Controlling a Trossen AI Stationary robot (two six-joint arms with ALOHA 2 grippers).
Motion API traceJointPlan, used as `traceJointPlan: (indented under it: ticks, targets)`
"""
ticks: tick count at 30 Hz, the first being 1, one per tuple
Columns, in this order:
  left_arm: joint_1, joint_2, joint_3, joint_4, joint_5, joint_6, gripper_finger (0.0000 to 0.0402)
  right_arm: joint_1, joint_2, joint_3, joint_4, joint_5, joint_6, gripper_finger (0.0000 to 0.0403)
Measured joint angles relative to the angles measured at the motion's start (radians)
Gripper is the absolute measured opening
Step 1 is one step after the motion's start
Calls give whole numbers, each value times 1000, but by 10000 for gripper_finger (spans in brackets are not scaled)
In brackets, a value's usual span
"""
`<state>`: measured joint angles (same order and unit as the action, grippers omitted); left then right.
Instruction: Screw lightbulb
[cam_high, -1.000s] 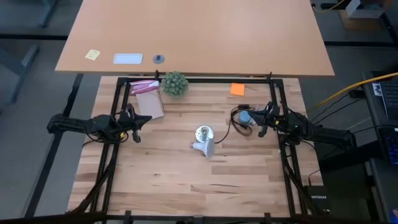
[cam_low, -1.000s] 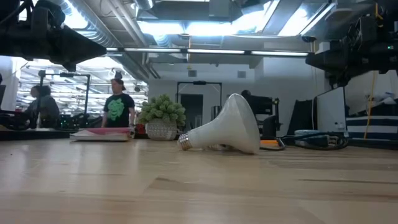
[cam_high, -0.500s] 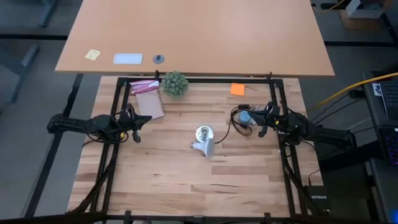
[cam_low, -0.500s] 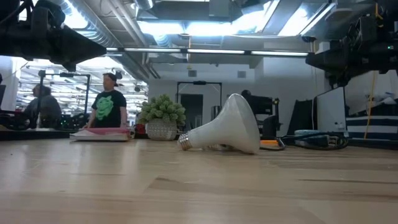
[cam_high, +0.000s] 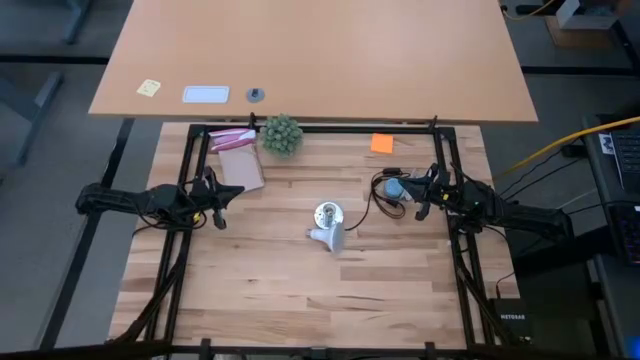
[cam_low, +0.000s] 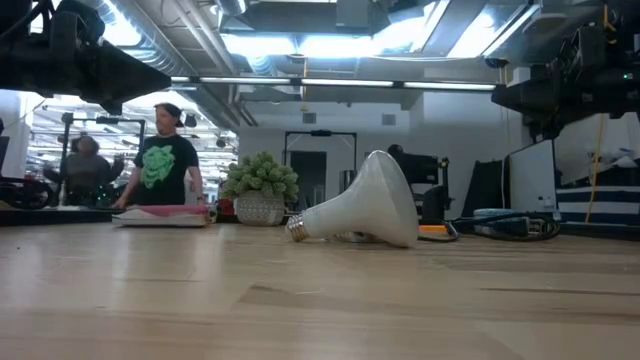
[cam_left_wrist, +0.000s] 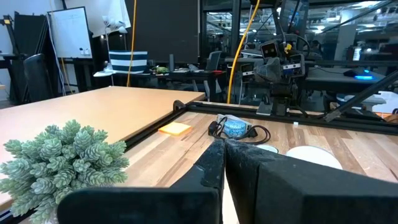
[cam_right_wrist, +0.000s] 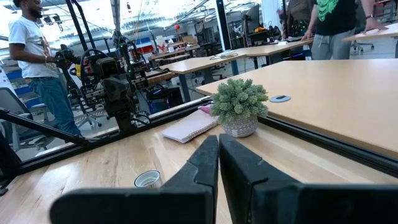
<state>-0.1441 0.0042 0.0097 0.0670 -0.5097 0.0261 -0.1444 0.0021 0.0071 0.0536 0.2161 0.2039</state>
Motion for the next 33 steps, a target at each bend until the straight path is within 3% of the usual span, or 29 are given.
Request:
traceJointPlan:
  ticks: [12, 21, 28, 33]
  targets:
    - [0, 0, 0, 0, 0, 3, 4, 0, 0, 0, 0, 0, 0, 21]
    - [1, 0, 0, 28, 1, 116, 4, 0, 0, 0, 0, 0, 0, 21]
    - [1, 0, 0, 47, 0, -18, 4, 0, 0, 0, 0, 0, 0, 21]
    - [2, 0, 0, 67, 0, -11, 4, 0, 0, 0, 1, 0, 0, 21]
